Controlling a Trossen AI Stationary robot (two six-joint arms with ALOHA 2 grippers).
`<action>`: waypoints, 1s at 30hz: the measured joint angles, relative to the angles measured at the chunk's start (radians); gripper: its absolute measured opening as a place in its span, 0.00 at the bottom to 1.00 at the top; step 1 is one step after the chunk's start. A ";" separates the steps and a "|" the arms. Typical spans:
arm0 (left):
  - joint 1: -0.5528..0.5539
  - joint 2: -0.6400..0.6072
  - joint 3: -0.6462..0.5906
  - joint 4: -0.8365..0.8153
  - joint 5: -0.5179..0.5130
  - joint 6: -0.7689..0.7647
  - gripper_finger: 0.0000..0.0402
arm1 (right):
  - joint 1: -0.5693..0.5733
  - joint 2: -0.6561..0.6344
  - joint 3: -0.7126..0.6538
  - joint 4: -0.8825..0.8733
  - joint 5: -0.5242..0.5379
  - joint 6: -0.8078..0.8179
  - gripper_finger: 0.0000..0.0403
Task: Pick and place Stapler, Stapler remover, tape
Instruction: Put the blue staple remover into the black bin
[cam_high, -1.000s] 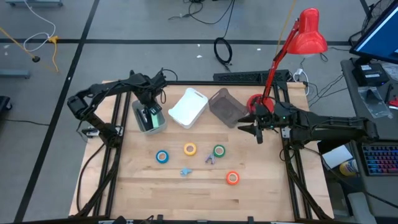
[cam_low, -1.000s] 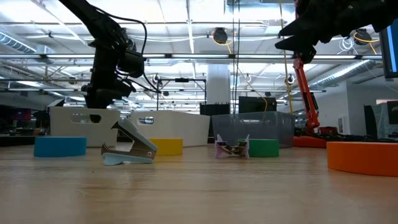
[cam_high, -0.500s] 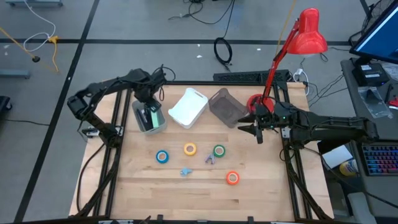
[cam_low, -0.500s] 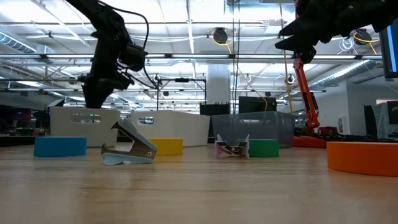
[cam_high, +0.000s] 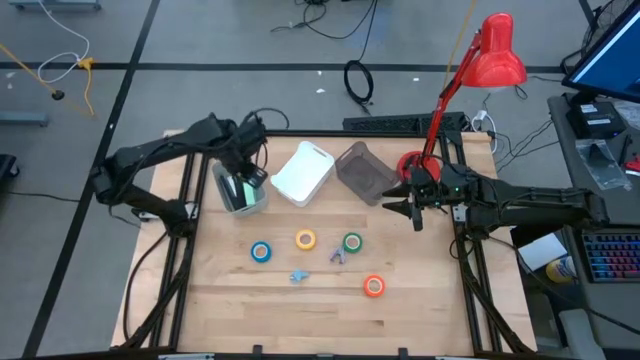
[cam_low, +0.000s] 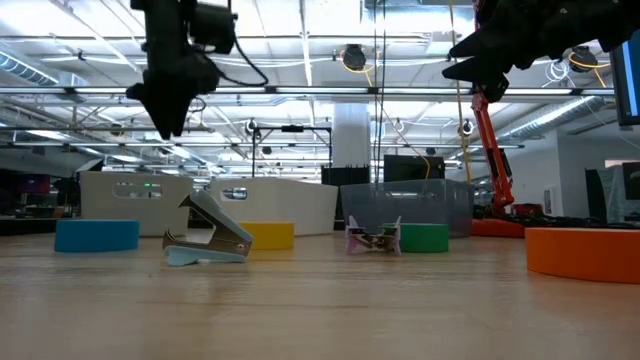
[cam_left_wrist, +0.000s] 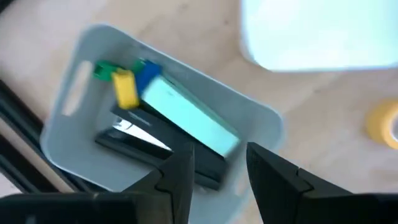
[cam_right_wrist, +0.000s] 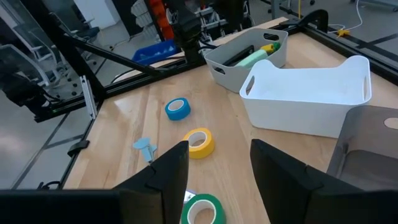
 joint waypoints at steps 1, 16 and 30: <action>-0.030 -0.013 -0.001 0.004 -0.001 -0.024 0.37 | 0.000 0.000 0.000 0.000 0.000 0.000 0.41; -0.486 -0.061 -0.001 0.311 -0.004 -0.124 0.37 | 0.000 0.000 0.000 0.000 0.000 -0.014 0.40; -0.672 0.041 -0.001 0.492 0.067 -0.155 0.37 | 0.000 0.000 0.001 0.000 0.000 -0.015 0.40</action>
